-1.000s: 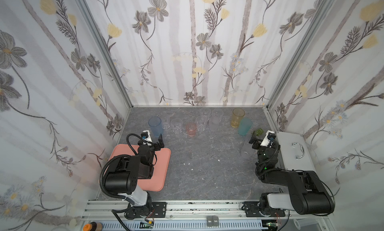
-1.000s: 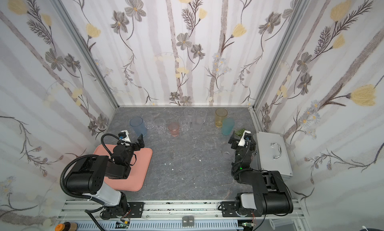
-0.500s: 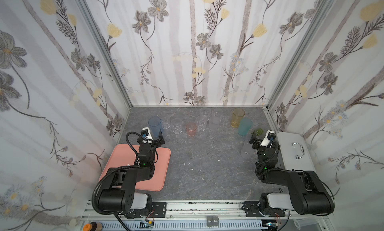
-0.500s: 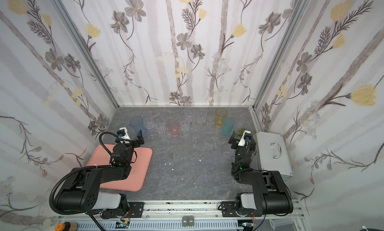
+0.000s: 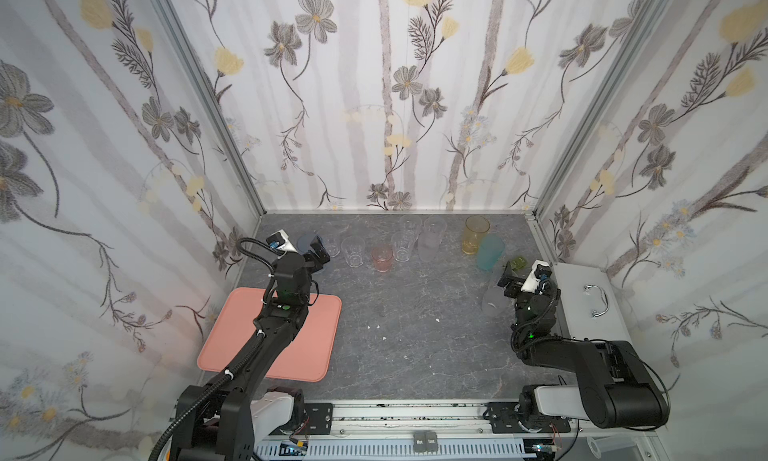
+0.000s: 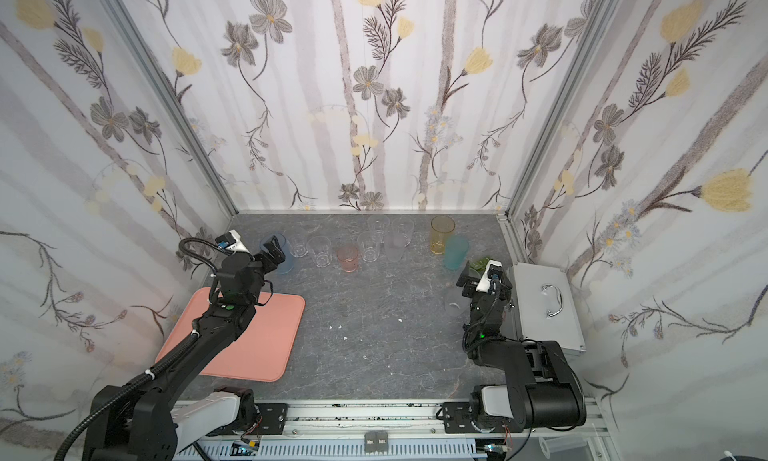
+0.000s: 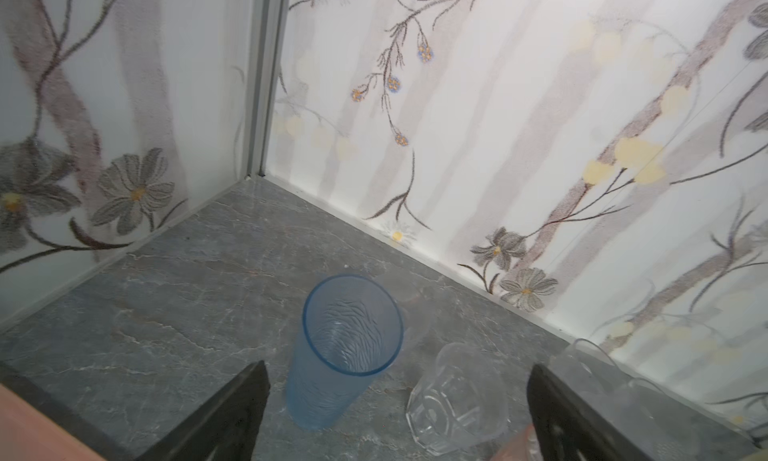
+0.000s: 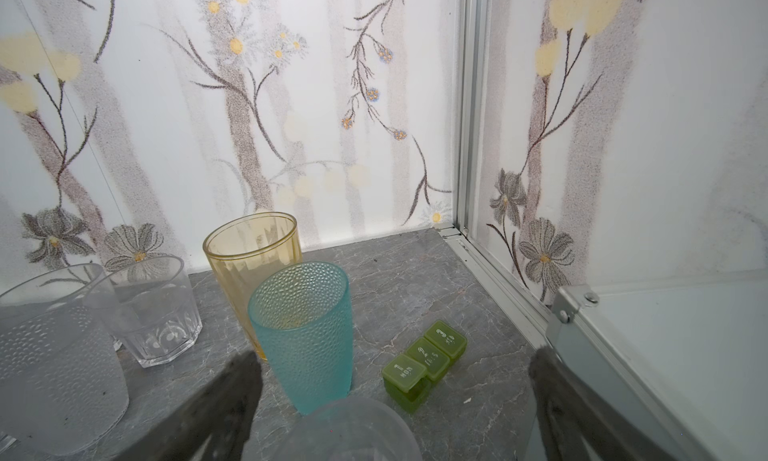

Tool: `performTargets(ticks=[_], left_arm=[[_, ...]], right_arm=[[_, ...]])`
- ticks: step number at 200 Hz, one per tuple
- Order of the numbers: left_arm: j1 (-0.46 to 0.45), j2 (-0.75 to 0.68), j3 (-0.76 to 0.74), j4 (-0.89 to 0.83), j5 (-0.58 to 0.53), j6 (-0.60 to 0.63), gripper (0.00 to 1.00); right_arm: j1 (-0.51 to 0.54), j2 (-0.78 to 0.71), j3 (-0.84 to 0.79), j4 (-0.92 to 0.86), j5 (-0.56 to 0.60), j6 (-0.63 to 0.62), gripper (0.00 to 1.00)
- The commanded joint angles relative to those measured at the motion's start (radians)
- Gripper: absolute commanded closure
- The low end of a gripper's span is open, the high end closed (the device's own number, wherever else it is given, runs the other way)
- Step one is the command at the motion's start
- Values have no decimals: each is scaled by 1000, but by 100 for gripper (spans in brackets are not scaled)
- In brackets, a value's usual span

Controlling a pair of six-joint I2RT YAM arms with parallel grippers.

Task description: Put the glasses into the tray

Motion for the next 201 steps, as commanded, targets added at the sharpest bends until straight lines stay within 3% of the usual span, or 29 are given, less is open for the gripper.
performTargets(ticks=[1, 8, 28, 61, 83, 90, 96, 116, 129, 140, 201], left_arm=[[80, -45, 9, -117, 284, -165, 0], [97, -43, 9, -101, 356, -168, 1], [87, -1, 61, -197, 433, -132, 22], [-13, -57, -8, -327, 296, -181, 22], [-107, -78, -11, -486, 163, -184, 22], [-141, -83, -18, -521, 116, -189, 21], [-168, -89, -28, -543, 85, -201, 19], [-228, -103, -77, -588, 59, -260, 11], [-278, -92, -99, -610, 35, -277, 10], [-308, -69, -112, -628, 22, -280, 9], [-333, 65, -162, -626, 110, -313, 12]], right_arm=[[2, -1, 2, 32, 0, -11, 0], [10, -17, 5, 22, 33, -11, 0], [25, -76, 18, -57, 39, -30, 0], [98, -235, 138, -382, 183, -31, 0], [142, -291, 399, -979, 343, 274, 0], [141, -287, 484, -1169, 339, 392, 0], [140, -280, 522, -1231, 303, 430, 0], [96, -239, 536, -1243, -13, 486, 0], [72, -212, 520, -1219, -178, 513, 19], [88, -197, 508, -1218, -191, 548, 25], [204, -201, 480, -1250, -177, 655, 24]])
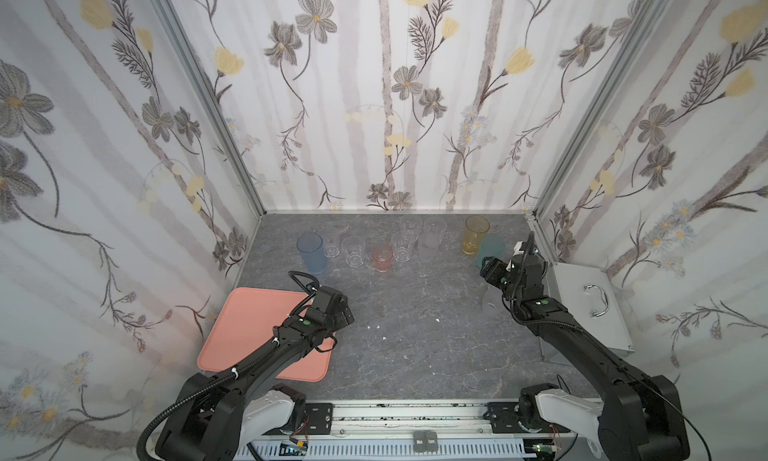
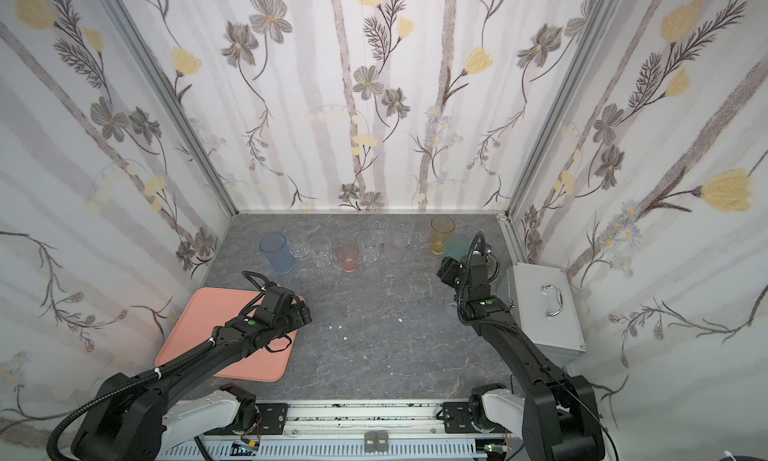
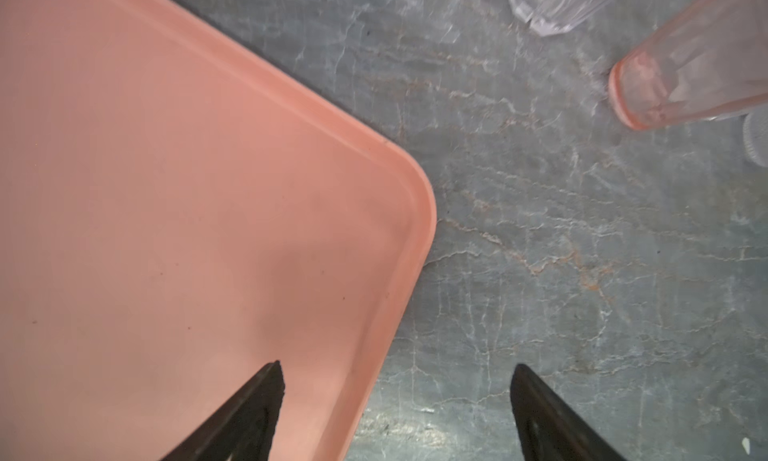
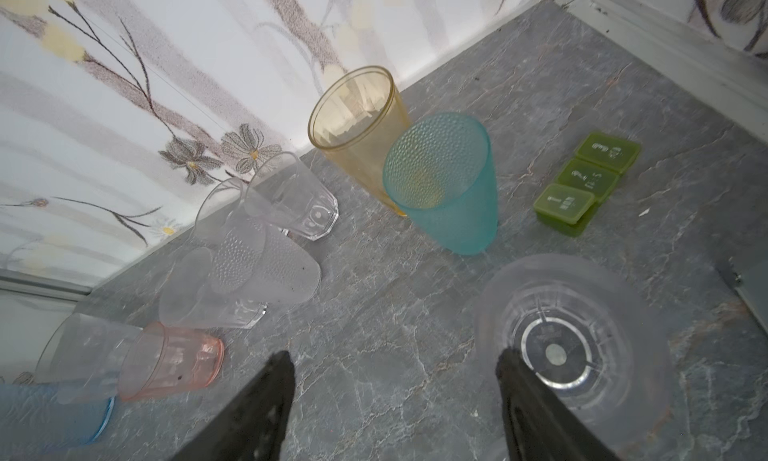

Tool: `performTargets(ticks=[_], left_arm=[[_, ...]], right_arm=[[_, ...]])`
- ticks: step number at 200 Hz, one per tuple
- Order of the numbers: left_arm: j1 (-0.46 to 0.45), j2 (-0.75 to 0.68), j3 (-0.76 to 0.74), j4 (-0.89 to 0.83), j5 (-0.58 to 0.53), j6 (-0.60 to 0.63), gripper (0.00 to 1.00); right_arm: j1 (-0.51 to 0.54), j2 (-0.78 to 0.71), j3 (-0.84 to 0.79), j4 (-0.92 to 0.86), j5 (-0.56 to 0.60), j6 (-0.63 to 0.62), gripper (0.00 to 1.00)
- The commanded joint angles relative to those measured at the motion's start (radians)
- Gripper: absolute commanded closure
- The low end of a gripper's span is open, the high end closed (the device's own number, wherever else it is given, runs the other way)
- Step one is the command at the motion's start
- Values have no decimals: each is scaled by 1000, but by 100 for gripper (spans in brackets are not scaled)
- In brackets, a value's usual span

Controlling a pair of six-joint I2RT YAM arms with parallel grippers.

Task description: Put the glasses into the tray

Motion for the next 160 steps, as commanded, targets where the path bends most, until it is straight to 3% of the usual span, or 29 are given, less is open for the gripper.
performTargets(ticks=[1, 43, 104, 160], left_arm=[[-7, 28, -4, -4, 36, -28, 12], [-30, 55, -38, 22, 122, -39, 14], [-87, 212, 4, 239, 260, -123, 15], [-279, 576, 322, 364, 326, -173, 15]], right_arm=[[35, -3, 3, -13, -24, 76, 24], [95, 56, 47, -20, -19, 106, 25], [139, 116, 83, -5, -103, 146, 32], [248, 180, 131, -2, -170, 225, 38]])
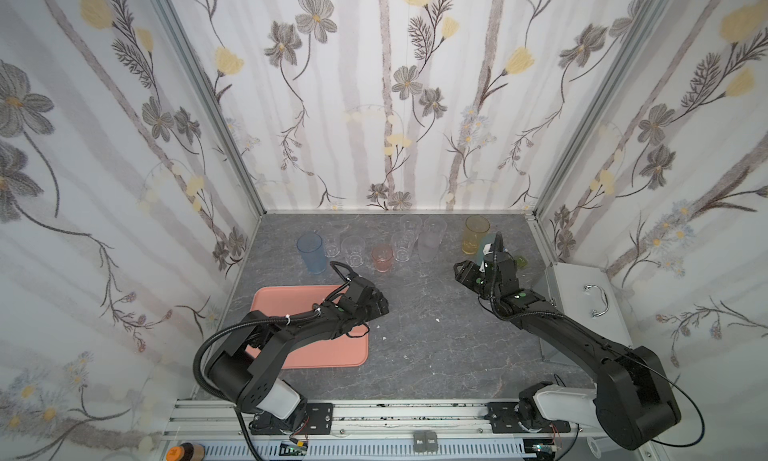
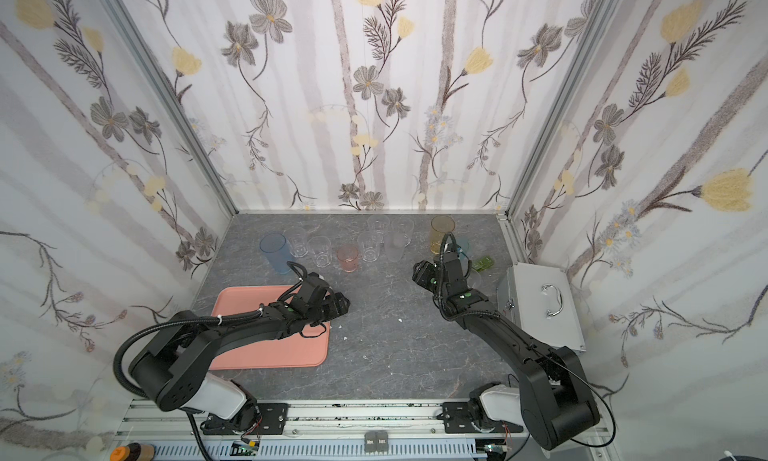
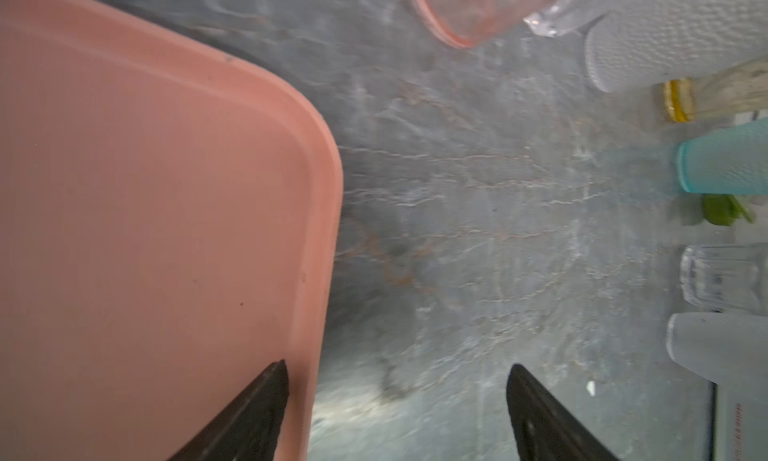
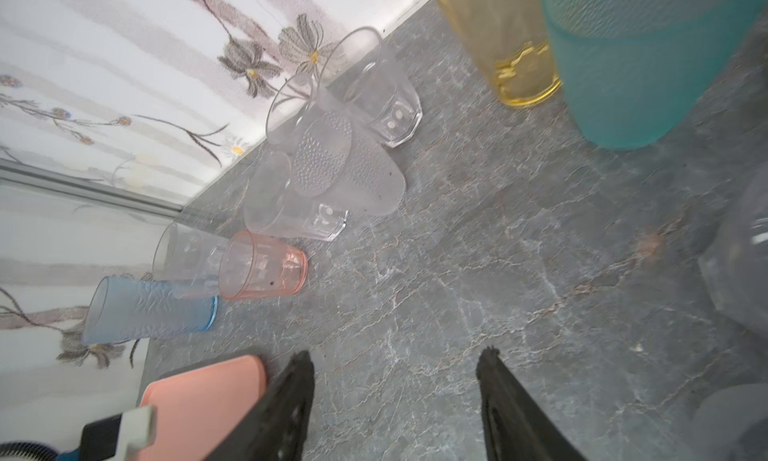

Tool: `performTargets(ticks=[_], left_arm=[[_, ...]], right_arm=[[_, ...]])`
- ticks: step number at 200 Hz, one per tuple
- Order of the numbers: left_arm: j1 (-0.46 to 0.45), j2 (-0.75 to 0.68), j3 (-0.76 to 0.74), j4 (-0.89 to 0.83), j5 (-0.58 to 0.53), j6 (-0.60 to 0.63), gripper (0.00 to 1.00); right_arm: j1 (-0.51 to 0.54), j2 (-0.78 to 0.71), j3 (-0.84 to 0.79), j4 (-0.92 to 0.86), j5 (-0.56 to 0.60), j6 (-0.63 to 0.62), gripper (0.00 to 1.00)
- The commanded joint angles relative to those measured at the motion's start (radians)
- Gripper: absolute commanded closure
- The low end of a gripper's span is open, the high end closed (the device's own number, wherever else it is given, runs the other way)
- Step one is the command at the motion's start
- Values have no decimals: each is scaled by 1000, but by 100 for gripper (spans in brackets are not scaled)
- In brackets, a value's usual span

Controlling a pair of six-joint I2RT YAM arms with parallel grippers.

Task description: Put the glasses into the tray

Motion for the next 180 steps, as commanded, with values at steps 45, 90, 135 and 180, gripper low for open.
performTargets(ticks=[45, 90, 135, 180], left_arm=[[-76, 174, 281, -36, 195, -21, 16], [-14, -54, 239, -137, 124, 82, 16], [150, -326, 123, -301, -149, 242, 13], [242, -495, 3, -306, -228, 283, 11]], right_arm=[[88, 65, 37, 5, -63, 61, 40], [122, 15, 12, -97, -20, 59, 46], [310, 226, 106, -212, 42, 41, 49], [378, 403, 220, -234, 50, -13, 67]])
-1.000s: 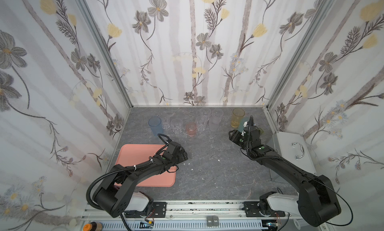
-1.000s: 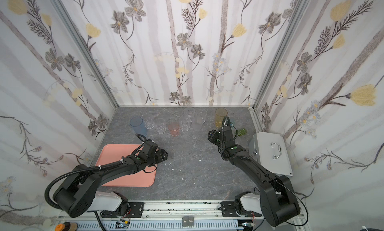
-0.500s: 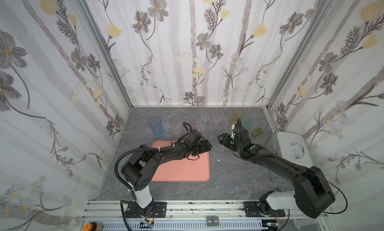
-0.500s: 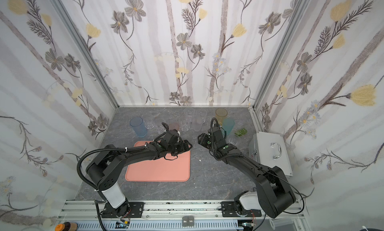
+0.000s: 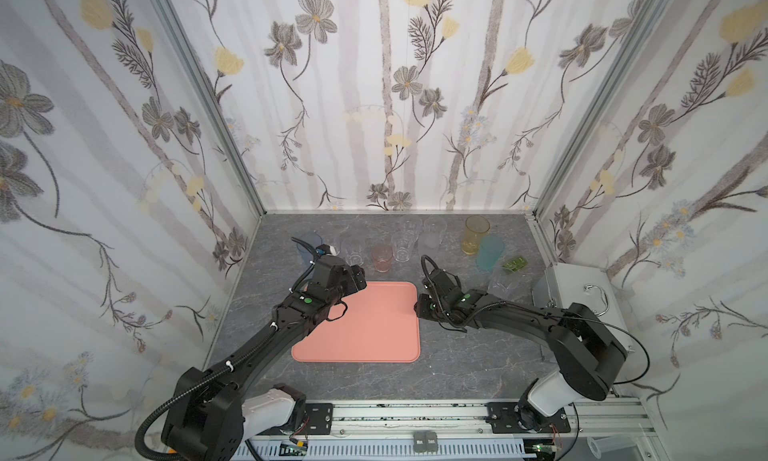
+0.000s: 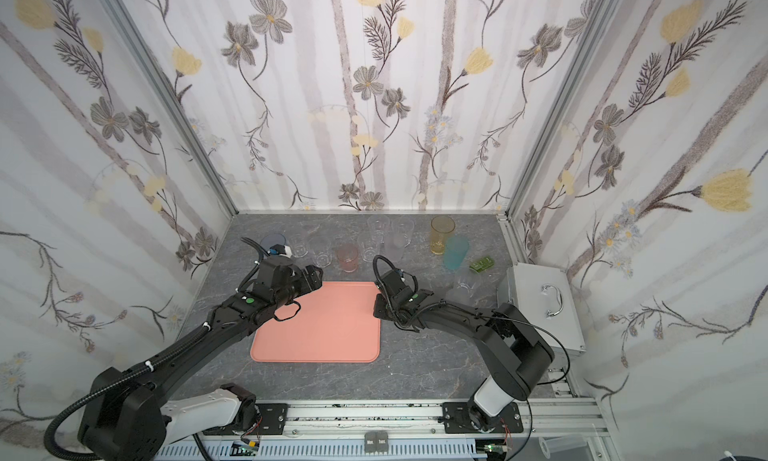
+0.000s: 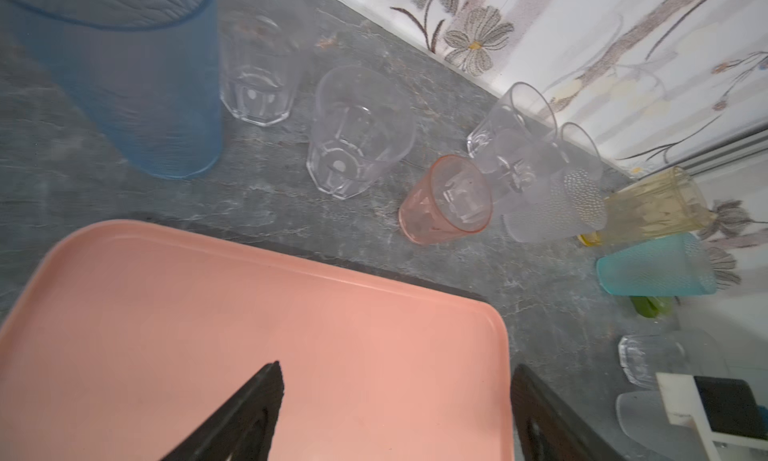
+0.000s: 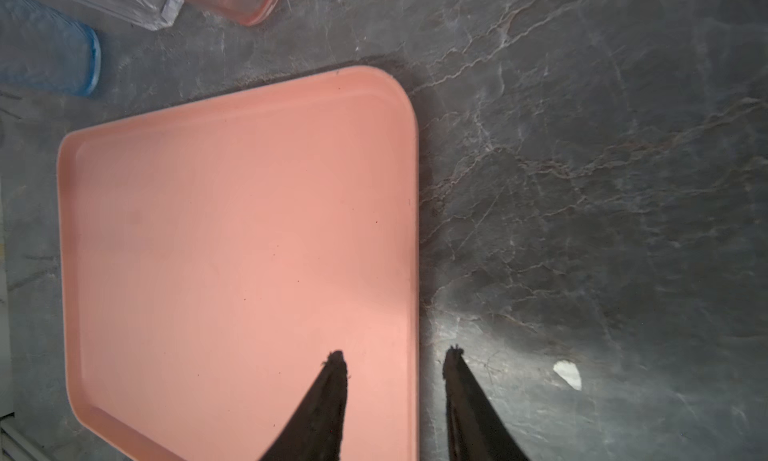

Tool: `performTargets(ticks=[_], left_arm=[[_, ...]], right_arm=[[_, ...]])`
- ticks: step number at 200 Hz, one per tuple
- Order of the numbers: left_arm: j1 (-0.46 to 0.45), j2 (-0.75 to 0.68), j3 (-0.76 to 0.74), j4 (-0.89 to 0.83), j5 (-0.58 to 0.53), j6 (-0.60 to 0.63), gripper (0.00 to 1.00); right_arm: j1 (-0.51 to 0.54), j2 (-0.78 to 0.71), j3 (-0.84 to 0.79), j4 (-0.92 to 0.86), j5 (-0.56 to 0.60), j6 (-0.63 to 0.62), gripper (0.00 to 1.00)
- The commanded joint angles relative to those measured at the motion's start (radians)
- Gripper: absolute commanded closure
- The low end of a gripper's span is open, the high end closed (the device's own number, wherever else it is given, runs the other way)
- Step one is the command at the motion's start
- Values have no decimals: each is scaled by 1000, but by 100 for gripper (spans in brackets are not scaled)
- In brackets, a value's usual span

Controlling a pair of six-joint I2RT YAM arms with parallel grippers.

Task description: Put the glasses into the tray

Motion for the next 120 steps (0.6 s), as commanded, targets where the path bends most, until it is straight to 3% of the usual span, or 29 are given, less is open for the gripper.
performTargets(ticks=[1, 48, 120], left_arm=[[17, -47, -36, -21, -96, 46, 10], [20, -69, -62, -19, -91, 26, 10], [17, -31, -64, -15, -83, -33, 10]], right_arm=[[14, 75, 53, -13, 19, -39, 68], [11, 158, 118, -48, 73, -80, 78], [6, 137, 133, -114, 198, -138, 75]])
